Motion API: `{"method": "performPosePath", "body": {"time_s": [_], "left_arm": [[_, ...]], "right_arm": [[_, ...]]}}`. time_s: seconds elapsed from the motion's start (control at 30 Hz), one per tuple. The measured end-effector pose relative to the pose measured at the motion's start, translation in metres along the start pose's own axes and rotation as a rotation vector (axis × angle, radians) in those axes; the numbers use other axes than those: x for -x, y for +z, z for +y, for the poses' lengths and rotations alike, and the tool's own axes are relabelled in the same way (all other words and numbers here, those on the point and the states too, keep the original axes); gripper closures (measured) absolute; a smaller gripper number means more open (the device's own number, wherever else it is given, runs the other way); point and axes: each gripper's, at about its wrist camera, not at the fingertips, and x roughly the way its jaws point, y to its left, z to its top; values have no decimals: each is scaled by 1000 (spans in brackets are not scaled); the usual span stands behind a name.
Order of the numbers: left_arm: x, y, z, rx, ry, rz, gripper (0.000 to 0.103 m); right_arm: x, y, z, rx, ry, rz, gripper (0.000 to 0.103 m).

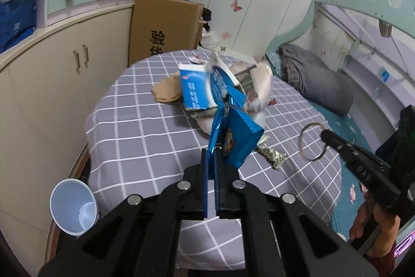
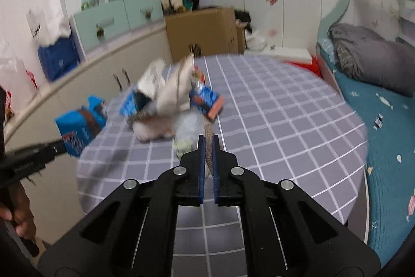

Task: Collect trash
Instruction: 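Carry the blue wrapper to the wastebasket with the left gripper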

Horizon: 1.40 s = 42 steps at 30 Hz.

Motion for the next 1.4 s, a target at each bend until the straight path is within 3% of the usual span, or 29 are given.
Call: {"method": "performPosePath", "body": {"time_s": [0.1,0.27,0.53,0.63,0.77,0.93,1.13,1.2,1.23,1.4], "left_arm": [[17,-1,17,35,3,-30,100],[43,-15,58,102,51,-52,100],[59,-62,183,327,237,5,100],[57,-82,226,411,301,37,100],[45,-113,291,539,381,101,100],[19,-137,341,622,440,165,100],[-16,-144,387,685,481,219,99],[-25,-143,399,697,489,229,99],[-26,-145,403,699,492,230,99],[-35,-152,415,703,500,251,99]], "right_arm": [[11,10,15,1,46,-26,98],[11,11,72,56,185,4,98],[-35,-16,213,195,465,157,98],[-76,-38,265,228,539,266,98],[-138,-74,323,268,554,395,98],[-217,-117,386,327,549,519,98],[-281,-137,432,335,554,556,96],[-293,-139,438,324,565,565,73],[-300,-141,439,319,552,564,48],[-309,-142,433,291,526,550,45]]}}
